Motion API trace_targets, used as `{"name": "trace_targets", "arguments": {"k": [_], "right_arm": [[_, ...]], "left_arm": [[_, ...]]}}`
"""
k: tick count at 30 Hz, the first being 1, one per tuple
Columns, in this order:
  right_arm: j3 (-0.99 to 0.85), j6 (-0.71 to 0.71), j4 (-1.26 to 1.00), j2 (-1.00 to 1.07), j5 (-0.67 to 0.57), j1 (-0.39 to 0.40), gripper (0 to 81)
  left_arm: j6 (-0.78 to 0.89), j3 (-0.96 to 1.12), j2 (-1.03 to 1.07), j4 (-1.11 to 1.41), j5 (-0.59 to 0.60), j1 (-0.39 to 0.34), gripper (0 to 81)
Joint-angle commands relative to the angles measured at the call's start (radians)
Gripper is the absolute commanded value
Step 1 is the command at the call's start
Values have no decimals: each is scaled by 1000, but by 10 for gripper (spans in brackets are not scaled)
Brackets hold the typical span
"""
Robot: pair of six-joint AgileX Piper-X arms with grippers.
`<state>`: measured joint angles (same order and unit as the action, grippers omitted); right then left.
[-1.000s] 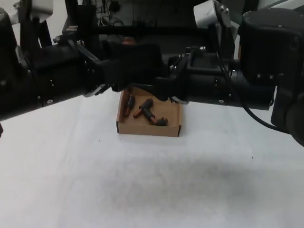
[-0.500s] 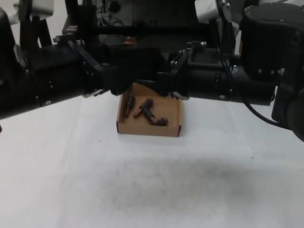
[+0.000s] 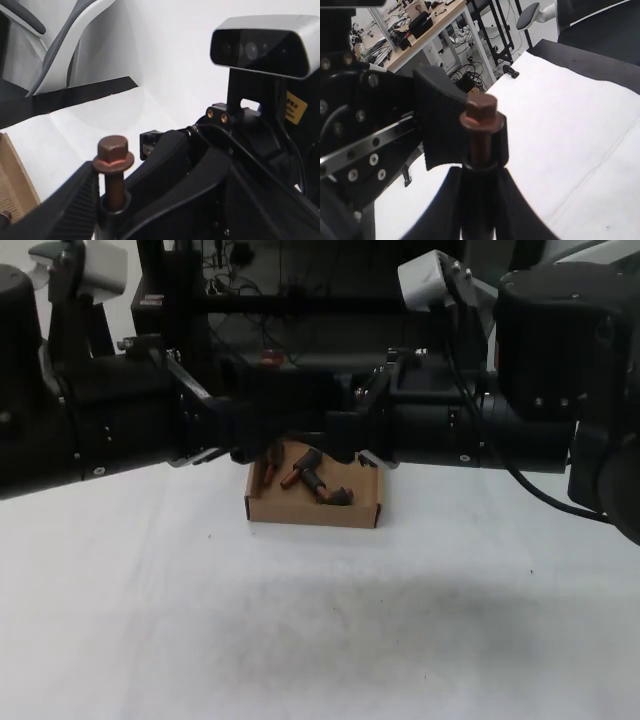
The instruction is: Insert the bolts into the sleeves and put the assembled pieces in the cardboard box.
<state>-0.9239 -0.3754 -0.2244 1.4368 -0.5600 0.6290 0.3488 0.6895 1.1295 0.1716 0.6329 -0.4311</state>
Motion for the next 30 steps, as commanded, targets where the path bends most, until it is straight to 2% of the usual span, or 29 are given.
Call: {"name": "trace_targets", "arguments": {"k": [1, 10, 14, 19, 30], "right_arm": [[-29, 0, -87, -16, -32, -5, 6], [-29, 0, -79, -16, -75, -5, 6], [-29, 0, -79, -16, -75, -5, 6], [-29, 0, -79, -16, -117, -5, 6], [-29, 0, -72, -16, -106, -5, 6]], "left_arm": [[-6, -8, 6, -77, 20, -8, 700], [-22, 1, 3, -77, 6, -8, 700], [-92, 0, -4, -83, -52, -8, 700], [-173, 1, -3, -130, -65, -8, 700], [-169, 1, -9, -172, -63, 3, 700]]}}
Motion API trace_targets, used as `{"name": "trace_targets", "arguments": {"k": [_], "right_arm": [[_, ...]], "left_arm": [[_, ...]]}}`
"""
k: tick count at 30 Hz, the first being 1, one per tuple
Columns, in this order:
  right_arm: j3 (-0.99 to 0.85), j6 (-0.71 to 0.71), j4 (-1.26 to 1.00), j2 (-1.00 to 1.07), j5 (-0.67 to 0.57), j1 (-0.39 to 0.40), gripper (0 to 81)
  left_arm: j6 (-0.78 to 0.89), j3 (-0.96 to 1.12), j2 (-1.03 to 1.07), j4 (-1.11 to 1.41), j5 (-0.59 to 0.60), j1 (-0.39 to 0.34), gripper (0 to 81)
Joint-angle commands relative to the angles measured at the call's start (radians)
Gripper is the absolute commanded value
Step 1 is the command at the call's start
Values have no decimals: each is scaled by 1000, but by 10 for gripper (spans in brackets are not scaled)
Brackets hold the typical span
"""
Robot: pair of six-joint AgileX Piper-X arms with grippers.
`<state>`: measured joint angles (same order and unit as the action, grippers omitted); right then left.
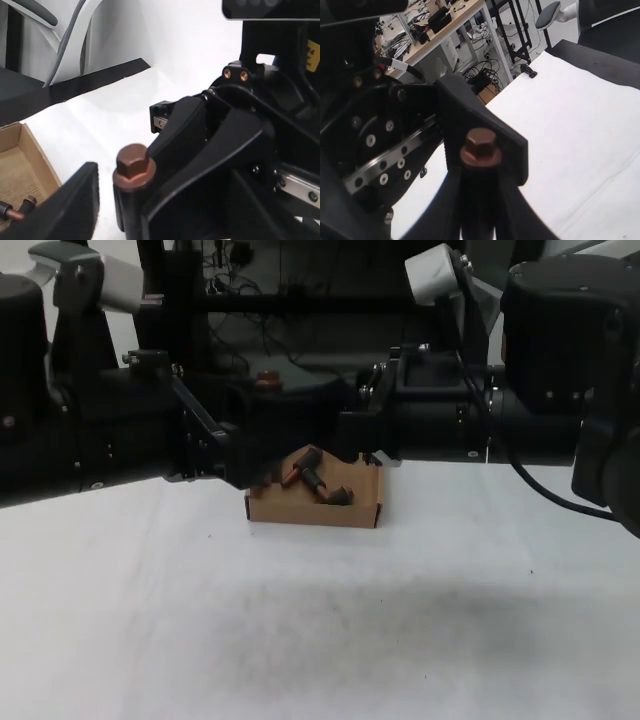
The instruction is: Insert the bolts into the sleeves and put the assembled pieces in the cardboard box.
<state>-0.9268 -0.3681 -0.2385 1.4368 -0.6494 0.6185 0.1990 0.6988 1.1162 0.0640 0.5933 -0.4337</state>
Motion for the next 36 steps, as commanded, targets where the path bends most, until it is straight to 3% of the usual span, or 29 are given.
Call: {"name": "trace_targets", "arguments": {"k": [1, 10, 15, 20, 29, 36], "right_arm": [[-26, -4, -45, -16, -1, 6, 6], [-26, 90, 101, -16, 123, -9, 6], [-26, 108, 125, -16, 158, -48, 6], [-26, 141, 147, 11, 177, -76, 6], [-66, 143, 184, 166, 275, -96, 6], [-323, 143, 392, 400, 333, -134, 6]], "left_arm": [[-19, -8, -4, -70, -24, 7, 700], [-76, -8, -178, -275, -31, 6, 679], [-76, -8, -317, -401, -81, 6, 406], [-72, -8, -454, -428, -77, 6, 17], [-66, -8, -681, -615, -79, 6, 17], [-66, -8, -789, -717, -123, 6, 17]]}}
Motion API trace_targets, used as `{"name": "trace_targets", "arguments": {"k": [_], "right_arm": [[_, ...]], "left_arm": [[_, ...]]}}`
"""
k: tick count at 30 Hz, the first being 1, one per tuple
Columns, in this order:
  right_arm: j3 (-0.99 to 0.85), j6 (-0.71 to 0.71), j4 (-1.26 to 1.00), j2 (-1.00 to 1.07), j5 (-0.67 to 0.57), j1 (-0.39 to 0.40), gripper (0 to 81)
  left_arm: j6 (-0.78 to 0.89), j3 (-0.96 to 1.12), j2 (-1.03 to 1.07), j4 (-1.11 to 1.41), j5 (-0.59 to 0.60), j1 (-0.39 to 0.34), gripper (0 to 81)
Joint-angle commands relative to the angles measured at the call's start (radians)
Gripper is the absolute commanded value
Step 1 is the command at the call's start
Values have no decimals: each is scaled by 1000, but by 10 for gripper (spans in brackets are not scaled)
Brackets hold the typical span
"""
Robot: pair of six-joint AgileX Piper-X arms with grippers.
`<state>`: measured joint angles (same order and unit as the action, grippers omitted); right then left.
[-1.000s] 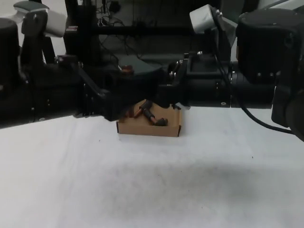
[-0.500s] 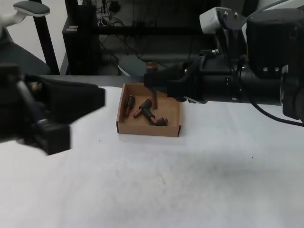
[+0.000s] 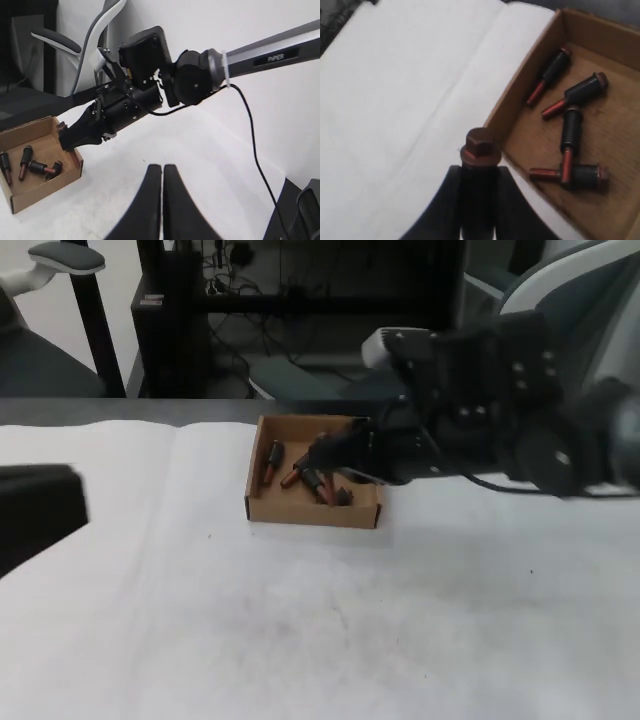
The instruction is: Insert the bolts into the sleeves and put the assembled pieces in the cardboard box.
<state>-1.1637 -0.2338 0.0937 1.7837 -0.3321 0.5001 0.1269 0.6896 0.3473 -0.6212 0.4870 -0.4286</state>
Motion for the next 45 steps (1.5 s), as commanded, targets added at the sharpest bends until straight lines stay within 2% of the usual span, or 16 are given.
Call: {"name": "trace_targets", "arguments": {"k": [1, 7, 12, 23, 24, 26, 29, 30, 40, 45], "right_arm": [[-138, 9, 108, 93, 26, -20, 6], [-426, 9, 375, 286, 107, -51, 6], [-584, 9, 466, 397, 133, -61, 6], [-640, 9, 545, 458, 139, -61, 10], [-645, 9, 545, 458, 132, -61, 56], [-652, 9, 542, 458, 130, -61, 224], [-663, 9, 545, 458, 130, -61, 659], [-663, 9, 546, 458, 130, -61, 700], [-663, -8, 651, 429, 102, -61, 700], [-660, 75, 737, 334, 104, -41, 700]], "left_arm": [[6, 1, -29, -54, -16, 1, 17], [6, 1, -42, -137, -64, 1, 17], [-3, 1, -42, -214, -103, 1, 17], [-24, 1, -42, -221, -98, 1, 17], [-24, 1, -42, -221, -98, 1, 17], [-24, 1, -42, -221, -98, 1, 17], [-24, 1, -42, -221, -98, 1, 17], [-24, 1, -42, -221, -98, 1, 17], [-24, 1, -42, -221, -98, 1, 17], [-24, 1, -42, -221, -98, 1, 17]]}}
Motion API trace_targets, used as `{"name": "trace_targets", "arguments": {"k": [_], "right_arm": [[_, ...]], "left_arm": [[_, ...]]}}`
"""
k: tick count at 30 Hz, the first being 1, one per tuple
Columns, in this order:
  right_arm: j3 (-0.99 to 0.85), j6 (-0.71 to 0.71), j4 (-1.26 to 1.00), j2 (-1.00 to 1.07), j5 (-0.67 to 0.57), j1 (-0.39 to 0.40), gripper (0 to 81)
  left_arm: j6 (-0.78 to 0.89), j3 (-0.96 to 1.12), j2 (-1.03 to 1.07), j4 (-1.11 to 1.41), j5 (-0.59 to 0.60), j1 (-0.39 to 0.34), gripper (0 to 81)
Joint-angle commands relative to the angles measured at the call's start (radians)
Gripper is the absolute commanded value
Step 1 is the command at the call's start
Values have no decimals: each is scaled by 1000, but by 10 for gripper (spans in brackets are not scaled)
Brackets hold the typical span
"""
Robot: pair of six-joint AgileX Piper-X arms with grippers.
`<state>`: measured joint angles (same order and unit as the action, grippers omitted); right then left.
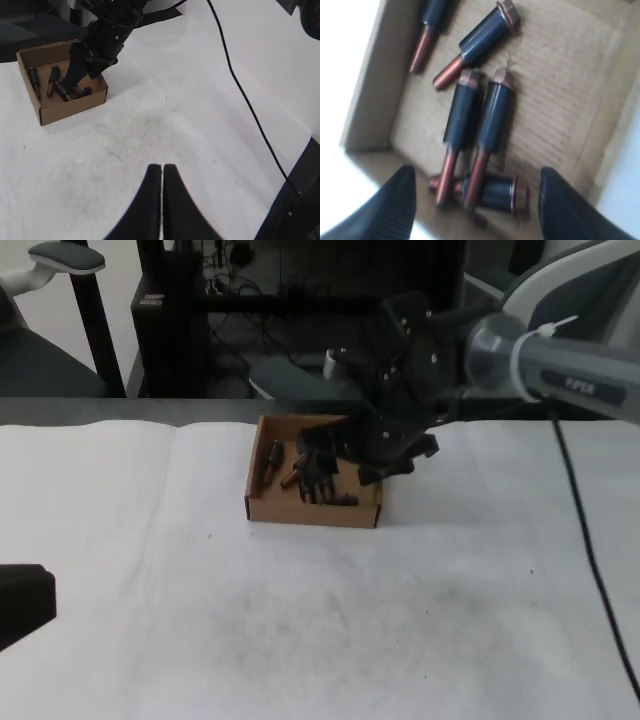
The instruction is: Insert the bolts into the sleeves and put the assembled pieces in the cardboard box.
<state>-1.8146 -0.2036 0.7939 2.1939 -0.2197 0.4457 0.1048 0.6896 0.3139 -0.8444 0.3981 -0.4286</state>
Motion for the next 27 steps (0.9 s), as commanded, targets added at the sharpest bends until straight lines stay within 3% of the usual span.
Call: {"name": "trace_targets", "arguments": {"k": [1, 6, 8, 10, 18, 22, 27], "right_arm": [[-8, 62, 58, -97, -3, 18, 700], [63, 83, 84, -266, -3, 66, 700], [118, 83, 84, -359, 1, 90, 652], [194, 83, 84, -453, 22, 116, 605], [581, -8, 8, -953, 140, 263, 602], [775, -122, -61, -1232, 278, 356, 602], [1005, -149, -135, -1560, 473, 470, 602]], "left_arm": [[-2, 1, -9, 2, -10, 1, 17], [-2, 1, -11, 2, -10, 1, 17], [-2, 1, -11, 2, -10, 1, 17], [-21, 1, -11, 2, -10, 1, 17], [-28, -66, -11, 80, 12, 1, 17], [61, -177, -9, 272, 82, 1, 17], [144, -336, -6, 504, 83, 1, 17]]}}
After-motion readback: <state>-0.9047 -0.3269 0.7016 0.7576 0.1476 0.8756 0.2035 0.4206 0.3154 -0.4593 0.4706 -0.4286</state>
